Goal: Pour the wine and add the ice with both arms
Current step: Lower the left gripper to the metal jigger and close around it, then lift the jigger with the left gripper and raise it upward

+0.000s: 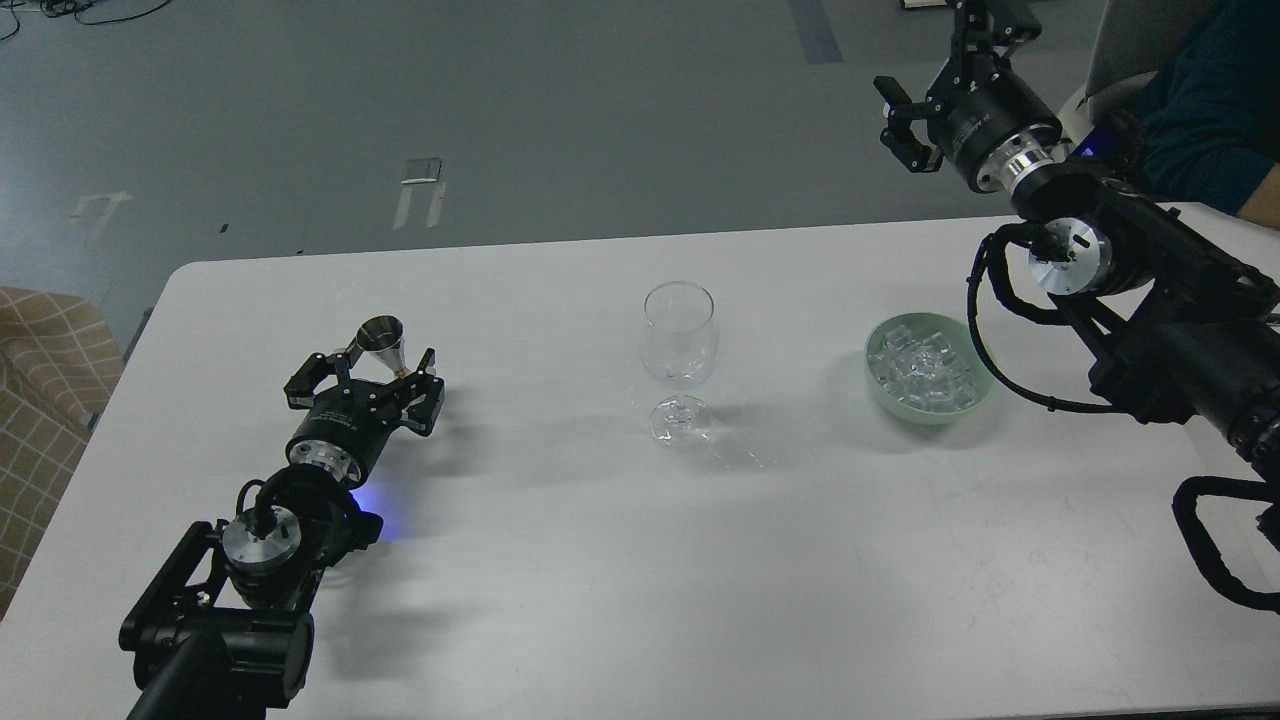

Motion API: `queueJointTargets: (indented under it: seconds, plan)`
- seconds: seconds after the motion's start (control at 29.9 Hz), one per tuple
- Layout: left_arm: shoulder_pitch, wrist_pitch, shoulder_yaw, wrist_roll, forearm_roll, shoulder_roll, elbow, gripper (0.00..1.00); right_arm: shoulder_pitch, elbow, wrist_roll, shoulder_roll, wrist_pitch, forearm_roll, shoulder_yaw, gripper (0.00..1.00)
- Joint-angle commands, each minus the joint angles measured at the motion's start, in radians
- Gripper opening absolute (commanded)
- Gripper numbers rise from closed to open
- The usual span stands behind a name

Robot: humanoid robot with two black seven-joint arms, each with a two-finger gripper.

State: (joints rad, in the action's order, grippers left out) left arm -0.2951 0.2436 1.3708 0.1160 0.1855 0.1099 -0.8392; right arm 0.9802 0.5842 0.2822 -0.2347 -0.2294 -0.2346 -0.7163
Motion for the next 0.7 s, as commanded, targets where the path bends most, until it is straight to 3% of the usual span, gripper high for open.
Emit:
queueJointTargets:
  seconds: [0.0, 0.13, 0.27, 0.33, 0.54, 0.67]
  plan:
    - [-0.004, 0.0, -0.028, -0.006, -0.006, 0.001, 0.0, 0.47, 0.0, 0.0, 0.0, 0.0, 0.001, 0.0, 0.0, 1.0]
    - [-0.004, 0.002, -0.045, -0.035, -0.008, 0.002, 0.008, 0.34, 0.0, 0.0, 0.0, 0.0, 0.001, 0.0, 0.0, 1.0]
    - [-0.004, 0.006, -0.047, -0.036, -0.008, 0.002, 0.014, 0.31, 0.003, 0.0, 0.0, -0.002, 0.001, 0.0, 0.0, 1.0]
    - [-0.004, 0.011, -0.045, -0.038, -0.008, 0.002, 0.014, 0.19, 0.003, -0.001, 0.0, -0.002, 0.001, 0.0, 0.0, 1.0]
    - [-0.004, 0.014, -0.045, -0.041, -0.008, 0.002, 0.012, 0.0, 0.003, -0.001, 0.0, -0.002, 0.001, 0.0, 0.0, 1.0]
    - [-0.015, 0.013, -0.044, -0.052, -0.008, 0.001, -0.004, 0.0, 0.003, -0.001, 0.0, -0.003, 0.001, 0.0, 0.0, 1.0]
